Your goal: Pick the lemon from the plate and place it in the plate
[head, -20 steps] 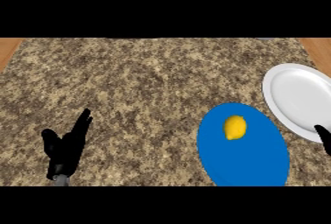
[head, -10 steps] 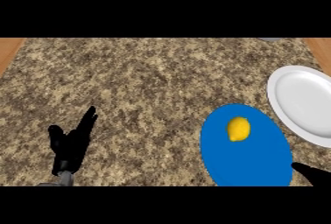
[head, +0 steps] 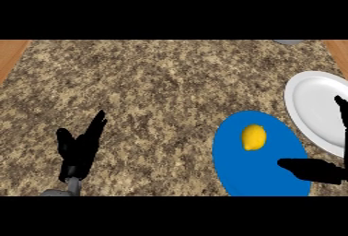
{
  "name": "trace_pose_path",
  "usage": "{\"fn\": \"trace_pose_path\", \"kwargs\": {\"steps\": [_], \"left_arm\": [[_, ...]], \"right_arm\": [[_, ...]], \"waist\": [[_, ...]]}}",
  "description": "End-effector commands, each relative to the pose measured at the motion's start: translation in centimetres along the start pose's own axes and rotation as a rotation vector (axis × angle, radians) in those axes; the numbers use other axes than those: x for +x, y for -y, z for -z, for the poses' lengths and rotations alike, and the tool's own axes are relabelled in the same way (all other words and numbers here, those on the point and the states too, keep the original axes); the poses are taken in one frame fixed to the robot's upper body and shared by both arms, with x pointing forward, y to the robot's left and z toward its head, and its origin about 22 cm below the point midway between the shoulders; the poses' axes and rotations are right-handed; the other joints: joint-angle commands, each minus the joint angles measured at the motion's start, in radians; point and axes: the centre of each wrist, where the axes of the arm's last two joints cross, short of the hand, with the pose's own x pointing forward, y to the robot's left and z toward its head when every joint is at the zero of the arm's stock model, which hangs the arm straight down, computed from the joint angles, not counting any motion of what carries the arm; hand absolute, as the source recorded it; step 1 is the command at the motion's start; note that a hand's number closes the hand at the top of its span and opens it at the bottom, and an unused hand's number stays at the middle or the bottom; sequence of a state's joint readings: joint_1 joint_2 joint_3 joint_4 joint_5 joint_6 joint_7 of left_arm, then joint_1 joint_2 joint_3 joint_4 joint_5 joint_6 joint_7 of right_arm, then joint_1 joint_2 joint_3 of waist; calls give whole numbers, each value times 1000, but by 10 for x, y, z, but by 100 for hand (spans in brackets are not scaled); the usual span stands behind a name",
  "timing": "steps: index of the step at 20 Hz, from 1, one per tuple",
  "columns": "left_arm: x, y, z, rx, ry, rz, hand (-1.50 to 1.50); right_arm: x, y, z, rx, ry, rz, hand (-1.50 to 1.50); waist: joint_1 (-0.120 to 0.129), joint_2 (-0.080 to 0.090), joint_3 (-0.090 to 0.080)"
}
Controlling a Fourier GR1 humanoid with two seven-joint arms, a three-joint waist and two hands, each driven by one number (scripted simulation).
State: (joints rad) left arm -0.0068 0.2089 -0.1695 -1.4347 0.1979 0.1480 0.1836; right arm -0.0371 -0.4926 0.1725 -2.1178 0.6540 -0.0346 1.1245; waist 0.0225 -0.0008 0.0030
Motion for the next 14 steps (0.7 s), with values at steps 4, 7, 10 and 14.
{"fn": "trace_pose_path", "kwargs": {"steps": [4,7,10,14], "left_arm": [[-6,-9,-8,-22,-25,-20,0],[8,8,1,-33,-43,-27,0],[-12,1,-11,-32,-33,-21,0],[-17,9,1,-25,-35,-15,0]], "right_arm": [[21,-41,14,34,-178,-107,-150],[42,-49,2,103,-190,-107,-150],[50,-71,15,148,-193,-82,-150],[52,-82,10,160,-178,-70,-150]], "waist": [[-4,2,-4],[-11,2,-4],[-6,2,-4],[-20,3,-4]]}}
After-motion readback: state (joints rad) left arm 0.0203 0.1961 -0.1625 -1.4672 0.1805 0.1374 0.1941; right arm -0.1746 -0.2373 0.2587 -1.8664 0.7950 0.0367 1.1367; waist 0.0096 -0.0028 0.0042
